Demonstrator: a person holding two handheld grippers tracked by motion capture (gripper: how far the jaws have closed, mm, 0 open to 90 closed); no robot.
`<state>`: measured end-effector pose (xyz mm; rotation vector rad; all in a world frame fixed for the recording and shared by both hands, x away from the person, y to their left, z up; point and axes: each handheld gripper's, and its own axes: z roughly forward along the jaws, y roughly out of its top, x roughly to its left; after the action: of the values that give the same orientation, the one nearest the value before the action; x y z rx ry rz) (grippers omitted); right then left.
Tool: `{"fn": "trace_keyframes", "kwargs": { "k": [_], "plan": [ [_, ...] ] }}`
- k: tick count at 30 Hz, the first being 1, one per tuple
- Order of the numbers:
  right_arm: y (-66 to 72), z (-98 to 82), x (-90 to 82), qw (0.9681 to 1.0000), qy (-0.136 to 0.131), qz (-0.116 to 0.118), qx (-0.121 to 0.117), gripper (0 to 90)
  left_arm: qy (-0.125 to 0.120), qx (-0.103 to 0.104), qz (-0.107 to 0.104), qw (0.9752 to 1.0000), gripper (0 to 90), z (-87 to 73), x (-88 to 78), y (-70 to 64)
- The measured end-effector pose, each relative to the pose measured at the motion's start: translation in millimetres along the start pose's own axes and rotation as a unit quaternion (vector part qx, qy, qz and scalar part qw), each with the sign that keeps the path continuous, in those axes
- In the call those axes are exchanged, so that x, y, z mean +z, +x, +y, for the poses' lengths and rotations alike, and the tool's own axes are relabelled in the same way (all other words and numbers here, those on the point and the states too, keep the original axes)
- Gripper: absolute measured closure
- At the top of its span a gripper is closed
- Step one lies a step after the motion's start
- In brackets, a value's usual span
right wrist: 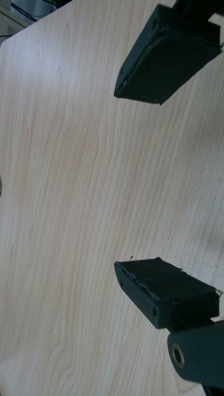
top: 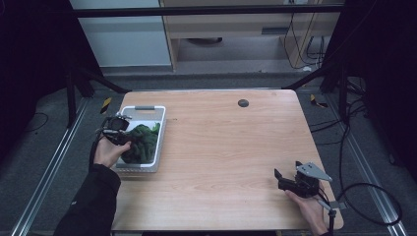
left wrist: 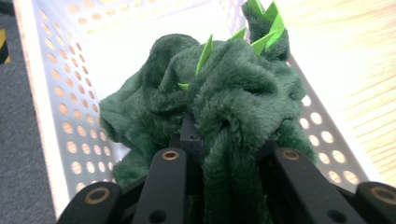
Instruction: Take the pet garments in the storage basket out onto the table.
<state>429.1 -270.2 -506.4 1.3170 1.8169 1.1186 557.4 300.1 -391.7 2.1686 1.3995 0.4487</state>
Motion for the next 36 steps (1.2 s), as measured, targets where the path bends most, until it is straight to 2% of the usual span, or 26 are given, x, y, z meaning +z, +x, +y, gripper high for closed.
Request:
{"fn": "trace_keyframes", "kwargs": {
  "k": [6, 19, 30, 36],
  "plan": [
    [0.0, 0.0, 0.1, 1.0000, 0.000, 0.001, 0.000, 13.9, -0.029, 0.006, -0.004, 0.9996, 74.0, 3.2, -24.0, -0.3],
    [0.3, 0.1, 0.1, 1.0000, 0.001, 0.001, 0.000, 13.9, -0.044, 0.029, -0.006, 0.9986, 74.0, 10.8, -59.6, -3.8],
    [0.1, 0.1, 0.3, 1.0000, 0.001, 0.000, -0.001, 13.9, -0.059, 0.060, -0.015, 0.9964, 73.9, 17.4, -87.7, -18.5],
    [0.1, 0.1, 0.3, 1.0000, 0.001, 0.001, -0.001, 13.9, -0.065, 0.082, -0.024, 0.9942, 74.0, 20.3, -97.8, -32.4]
  ]
}}
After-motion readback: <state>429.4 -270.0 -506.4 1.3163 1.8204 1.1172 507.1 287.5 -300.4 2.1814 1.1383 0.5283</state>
